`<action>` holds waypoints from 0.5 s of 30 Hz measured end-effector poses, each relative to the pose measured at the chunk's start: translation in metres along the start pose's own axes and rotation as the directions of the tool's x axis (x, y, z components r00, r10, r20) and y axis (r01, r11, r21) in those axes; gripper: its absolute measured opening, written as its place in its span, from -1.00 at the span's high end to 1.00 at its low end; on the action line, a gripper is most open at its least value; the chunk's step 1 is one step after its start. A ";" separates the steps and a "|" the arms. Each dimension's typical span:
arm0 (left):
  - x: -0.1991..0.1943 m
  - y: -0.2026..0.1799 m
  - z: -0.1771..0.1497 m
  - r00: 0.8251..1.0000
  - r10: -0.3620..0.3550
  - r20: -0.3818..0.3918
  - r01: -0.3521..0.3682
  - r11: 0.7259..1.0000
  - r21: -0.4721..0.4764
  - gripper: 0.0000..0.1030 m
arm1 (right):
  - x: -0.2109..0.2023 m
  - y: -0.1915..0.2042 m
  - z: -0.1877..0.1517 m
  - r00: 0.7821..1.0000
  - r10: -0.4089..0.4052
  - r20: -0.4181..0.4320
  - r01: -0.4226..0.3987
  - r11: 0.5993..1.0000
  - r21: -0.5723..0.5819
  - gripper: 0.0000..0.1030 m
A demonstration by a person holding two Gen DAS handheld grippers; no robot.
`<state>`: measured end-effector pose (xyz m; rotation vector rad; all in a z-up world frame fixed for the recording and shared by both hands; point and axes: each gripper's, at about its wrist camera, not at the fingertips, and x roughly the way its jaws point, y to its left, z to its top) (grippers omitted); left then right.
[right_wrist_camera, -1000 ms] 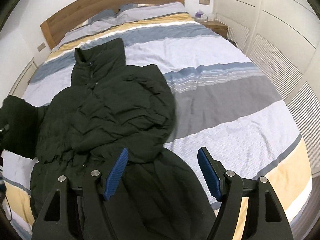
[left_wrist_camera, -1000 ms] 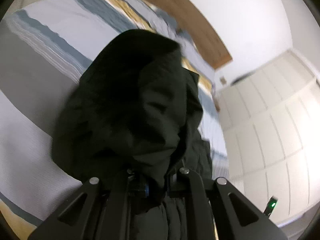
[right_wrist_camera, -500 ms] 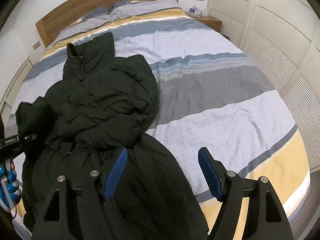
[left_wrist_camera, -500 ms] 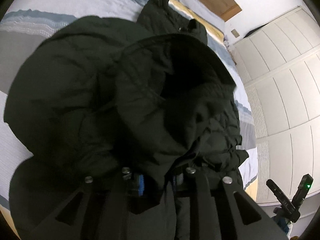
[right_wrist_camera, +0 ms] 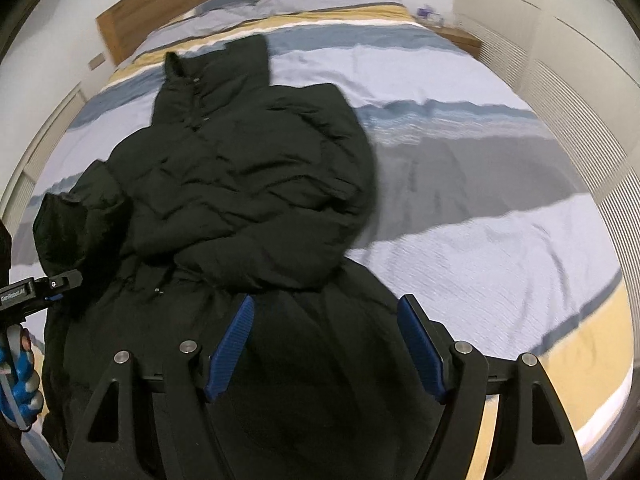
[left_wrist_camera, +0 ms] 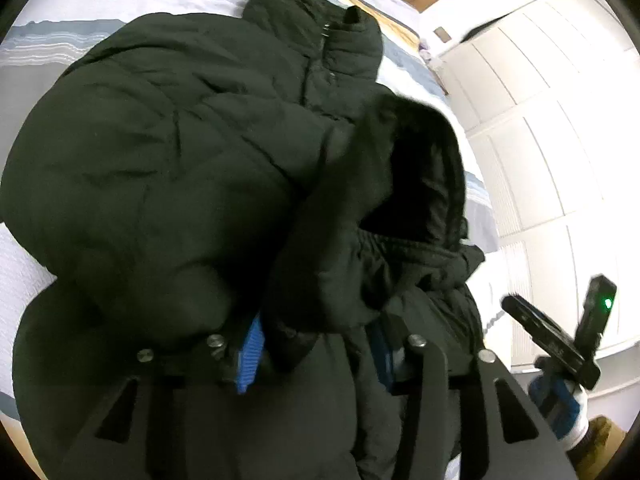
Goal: Fold large clothes
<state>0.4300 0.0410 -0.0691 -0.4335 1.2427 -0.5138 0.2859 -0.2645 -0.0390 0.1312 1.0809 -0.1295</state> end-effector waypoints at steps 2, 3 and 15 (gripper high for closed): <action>-0.010 0.001 -0.018 1.000 -0.018 -0.002 0.018 1.000 0.005 0.06 | 0.003 0.014 0.005 1.000 0.014 0.001 -0.014 1.000 -0.026 -0.42; -0.012 -0.002 -0.018 0.999 -0.032 -0.003 0.032 0.999 0.007 0.06 | 0.004 0.021 0.008 1.000 0.023 0.002 -0.023 0.999 -0.040 -0.42; -0.064 0.010 -0.023 0.997 -0.015 0.078 0.008 0.997 0.082 0.05 | -0.002 0.123 0.045 0.986 0.163 0.046 -0.148 0.960 -0.239 -0.43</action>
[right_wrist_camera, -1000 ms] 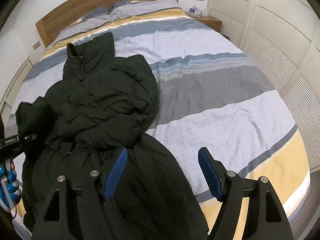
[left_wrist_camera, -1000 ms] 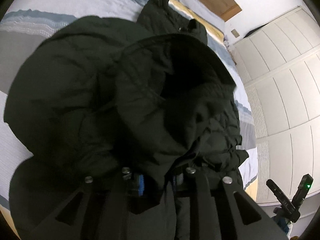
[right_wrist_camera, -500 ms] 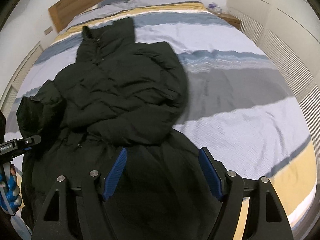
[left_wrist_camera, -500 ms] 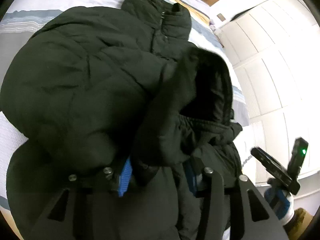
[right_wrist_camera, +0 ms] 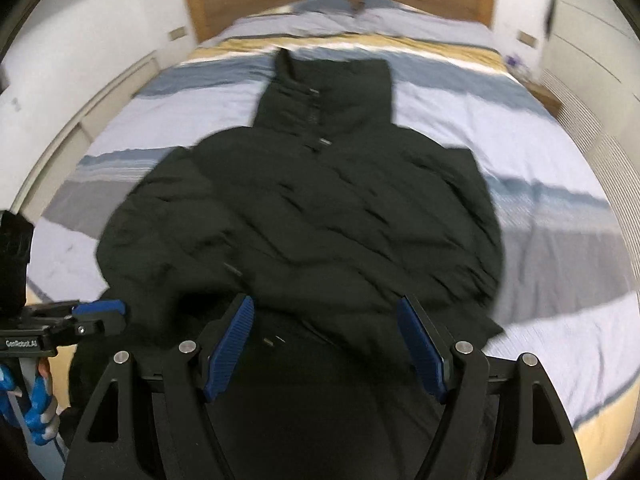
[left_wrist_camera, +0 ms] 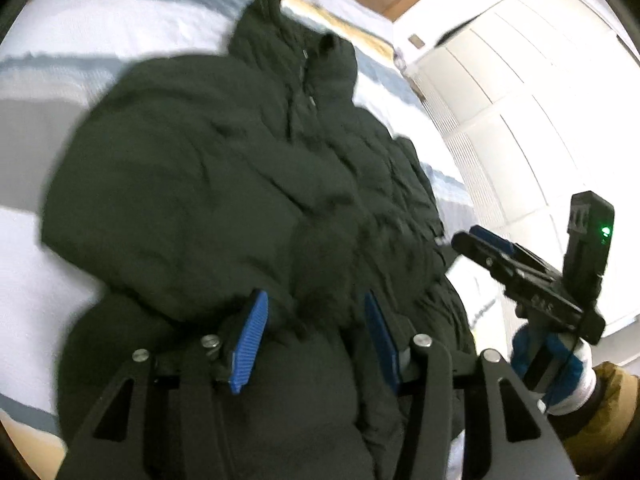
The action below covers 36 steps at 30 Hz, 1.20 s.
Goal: Fold large clothes
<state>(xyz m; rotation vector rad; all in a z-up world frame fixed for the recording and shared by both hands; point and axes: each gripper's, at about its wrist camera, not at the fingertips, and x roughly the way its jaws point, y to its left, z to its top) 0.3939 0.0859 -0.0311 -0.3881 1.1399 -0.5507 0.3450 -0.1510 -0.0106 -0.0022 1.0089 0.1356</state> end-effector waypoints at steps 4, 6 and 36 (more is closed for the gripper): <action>-0.014 0.014 0.021 0.993 0.087 0.081 -0.088 0.996 0.007 0.05 | 0.003 0.036 0.017 0.998 0.057 0.026 -0.055 0.995 -0.084 -0.43; -0.010 0.023 0.032 0.983 0.153 0.100 -0.154 0.988 0.007 0.05 | 0.007 0.056 0.024 0.996 0.089 0.031 -0.084 0.988 -0.132 -0.43; 0.080 0.045 0.014 0.885 0.452 0.110 -0.459 0.888 0.041 -0.28 | 0.113 0.068 -0.033 0.980 0.148 -0.135 -0.165 0.979 -0.123 -0.44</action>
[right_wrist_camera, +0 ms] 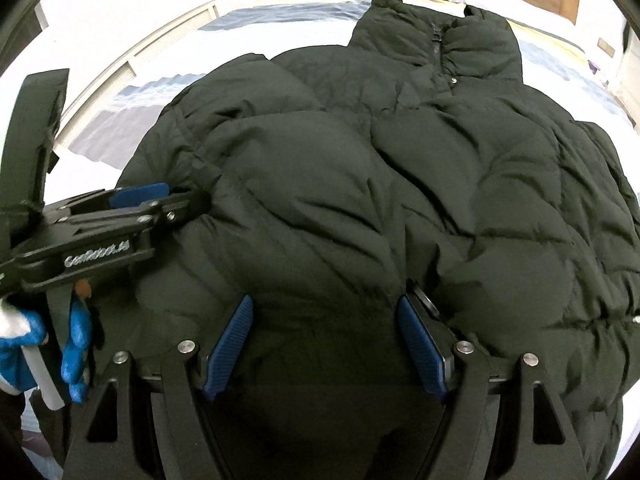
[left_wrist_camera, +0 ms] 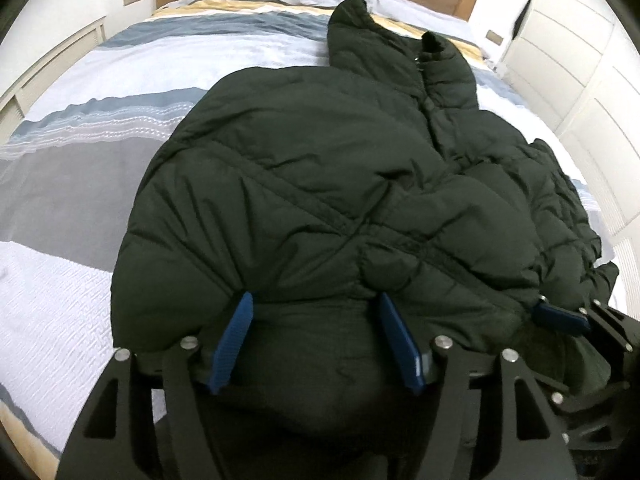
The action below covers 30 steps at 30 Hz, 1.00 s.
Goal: Fold large clothes
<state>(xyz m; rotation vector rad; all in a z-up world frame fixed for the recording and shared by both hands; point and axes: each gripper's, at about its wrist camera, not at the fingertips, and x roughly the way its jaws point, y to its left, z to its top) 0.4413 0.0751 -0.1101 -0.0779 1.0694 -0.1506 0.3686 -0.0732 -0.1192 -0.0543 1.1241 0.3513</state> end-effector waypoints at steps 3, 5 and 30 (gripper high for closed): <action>-0.005 -0.004 0.000 0.999 0.030 -0.018 -0.030 1.000 -0.002 -0.29 | -0.005 -0.005 -0.006 1.000 -0.001 -0.021 0.002 1.000 0.029 -0.44; -0.014 -0.006 -0.001 0.999 0.044 -0.015 -0.044 0.999 0.009 -0.29 | -0.007 -0.010 -0.010 0.999 0.000 -0.033 0.002 0.998 0.056 -0.44; -0.118 0.046 -0.001 0.994 -0.020 0.111 0.015 0.999 0.048 -0.30 | -0.076 0.079 0.021 0.986 -0.169 -0.001 0.169 0.986 -0.006 -0.44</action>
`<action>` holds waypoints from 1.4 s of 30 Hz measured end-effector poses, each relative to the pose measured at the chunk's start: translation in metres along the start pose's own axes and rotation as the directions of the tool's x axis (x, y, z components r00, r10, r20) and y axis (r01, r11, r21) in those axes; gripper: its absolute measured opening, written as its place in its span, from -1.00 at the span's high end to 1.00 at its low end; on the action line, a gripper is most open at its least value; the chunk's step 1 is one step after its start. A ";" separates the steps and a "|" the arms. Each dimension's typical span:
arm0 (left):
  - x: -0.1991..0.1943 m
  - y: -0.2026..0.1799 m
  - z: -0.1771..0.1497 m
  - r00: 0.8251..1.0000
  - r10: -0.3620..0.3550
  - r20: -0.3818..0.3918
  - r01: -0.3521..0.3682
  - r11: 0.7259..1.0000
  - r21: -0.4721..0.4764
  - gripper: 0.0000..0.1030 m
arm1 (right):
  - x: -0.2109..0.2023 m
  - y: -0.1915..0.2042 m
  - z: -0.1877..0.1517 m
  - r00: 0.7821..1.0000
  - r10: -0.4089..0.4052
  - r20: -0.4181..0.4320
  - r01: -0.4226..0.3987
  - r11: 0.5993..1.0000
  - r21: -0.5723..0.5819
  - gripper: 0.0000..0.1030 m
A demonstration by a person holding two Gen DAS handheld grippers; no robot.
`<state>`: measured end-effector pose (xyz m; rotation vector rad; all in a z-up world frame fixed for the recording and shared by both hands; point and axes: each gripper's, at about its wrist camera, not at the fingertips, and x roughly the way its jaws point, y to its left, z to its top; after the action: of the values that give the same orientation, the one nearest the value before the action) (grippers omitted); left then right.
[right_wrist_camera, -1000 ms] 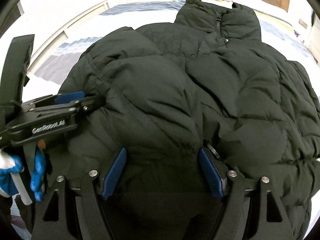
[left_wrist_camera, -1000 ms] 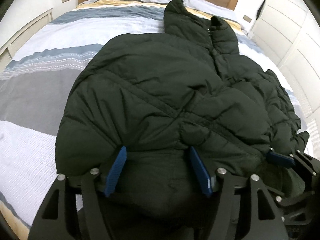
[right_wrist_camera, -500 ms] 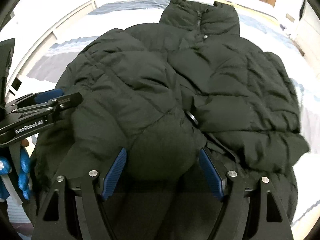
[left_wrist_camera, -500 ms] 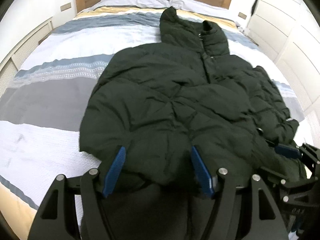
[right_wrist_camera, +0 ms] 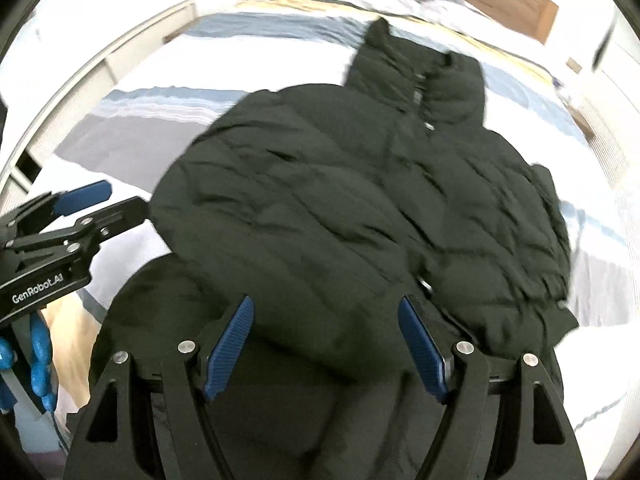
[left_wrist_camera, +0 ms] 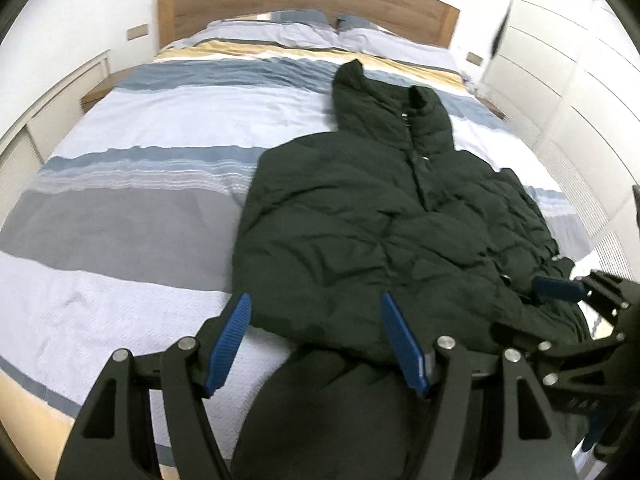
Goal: Fold large clothes
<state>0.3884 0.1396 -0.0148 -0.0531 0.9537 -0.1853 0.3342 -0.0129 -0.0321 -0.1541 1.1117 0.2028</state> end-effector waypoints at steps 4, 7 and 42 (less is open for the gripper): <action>0.002 -0.004 -0.004 0.998 0.055 0.003 -0.055 0.998 -0.012 -0.30 | 0.021 0.008 0.005 0.998 0.052 0.026 -0.051 0.998 -0.047 -0.44; 0.012 -0.009 -0.001 0.998 0.059 -0.002 -0.059 0.998 -0.035 -0.30 | 0.032 0.006 0.005 0.997 0.072 0.020 -0.070 0.995 -0.077 -0.44; 0.136 -0.043 0.008 0.990 0.127 -0.061 -0.125 0.992 0.035 -0.38 | 0.088 -0.049 -0.018 0.989 0.145 -0.008 -0.146 0.988 -0.058 -0.53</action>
<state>0.4661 0.0727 -0.1140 0.0415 1.0134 -0.0853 0.3682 -0.0566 -0.1181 -0.1258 1.1222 0.3661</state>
